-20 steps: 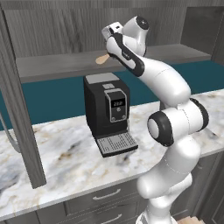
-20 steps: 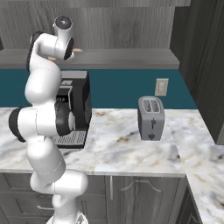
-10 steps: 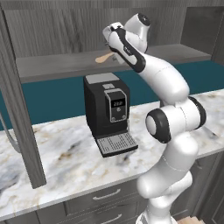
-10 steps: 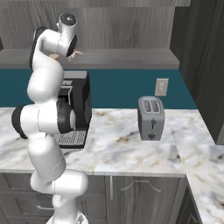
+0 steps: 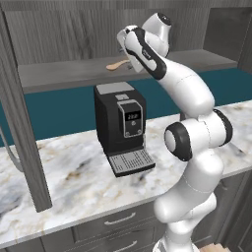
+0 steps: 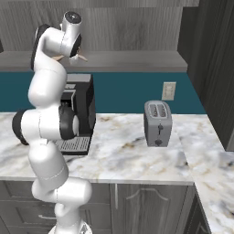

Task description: Organize the utensils by type. Pick up the wooden spoons from the counter and place them in the open cabinet. Then pick up the metallic utensils from the counter and place them in the open drawer.

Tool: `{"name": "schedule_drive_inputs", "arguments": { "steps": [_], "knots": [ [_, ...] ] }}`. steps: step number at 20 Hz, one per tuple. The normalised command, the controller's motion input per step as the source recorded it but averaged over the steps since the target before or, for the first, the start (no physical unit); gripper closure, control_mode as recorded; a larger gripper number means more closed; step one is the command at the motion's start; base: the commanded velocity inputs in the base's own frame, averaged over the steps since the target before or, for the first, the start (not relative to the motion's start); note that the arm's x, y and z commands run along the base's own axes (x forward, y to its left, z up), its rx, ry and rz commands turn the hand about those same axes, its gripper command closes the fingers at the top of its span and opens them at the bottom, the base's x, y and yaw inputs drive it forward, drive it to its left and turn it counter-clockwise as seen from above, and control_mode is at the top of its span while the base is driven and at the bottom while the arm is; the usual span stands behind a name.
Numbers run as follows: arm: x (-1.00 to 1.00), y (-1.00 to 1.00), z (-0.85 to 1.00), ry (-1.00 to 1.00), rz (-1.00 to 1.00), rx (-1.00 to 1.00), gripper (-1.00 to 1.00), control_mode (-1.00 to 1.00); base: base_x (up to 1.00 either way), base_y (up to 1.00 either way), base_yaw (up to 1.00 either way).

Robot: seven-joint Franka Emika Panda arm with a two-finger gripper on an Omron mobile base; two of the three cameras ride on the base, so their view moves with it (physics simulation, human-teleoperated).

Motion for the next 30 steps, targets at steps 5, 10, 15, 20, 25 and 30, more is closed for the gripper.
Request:
{"name": "schedule_drive_inputs", "arguments": {
  "steps": [5, 10, 15, 20, 25, 30],
  "knots": [
    [-0.15, 0.0, -0.05, 0.0, 0.0, 0.04, -1.0, -1.0, 0.0, 0.0, 0.0],
    [-0.03, 0.0, -0.06, 0.0, 0.0, 0.02, -1.0, -1.0, 0.0, 0.0, 0.0],
    [0.09, 0.0, -0.01, 0.0, 0.0, 0.02, -1.0, -1.0, 0.0, 0.0, 0.0],
    [-0.03, 0.0, 0.0, 0.0, 0.0, 0.03, -1.0, -1.0, 0.0, 0.0, 0.0],
    [-0.28, 0.0, 0.0, 0.0, 0.0, 0.01, -1.0, -1.0, 0.0, 0.0, 0.0],
    [-0.33, 0.0, 0.0, 0.0, 0.0, 0.02, -1.0, -1.0, 0.0, 0.0, 0.0]
  ]
}}
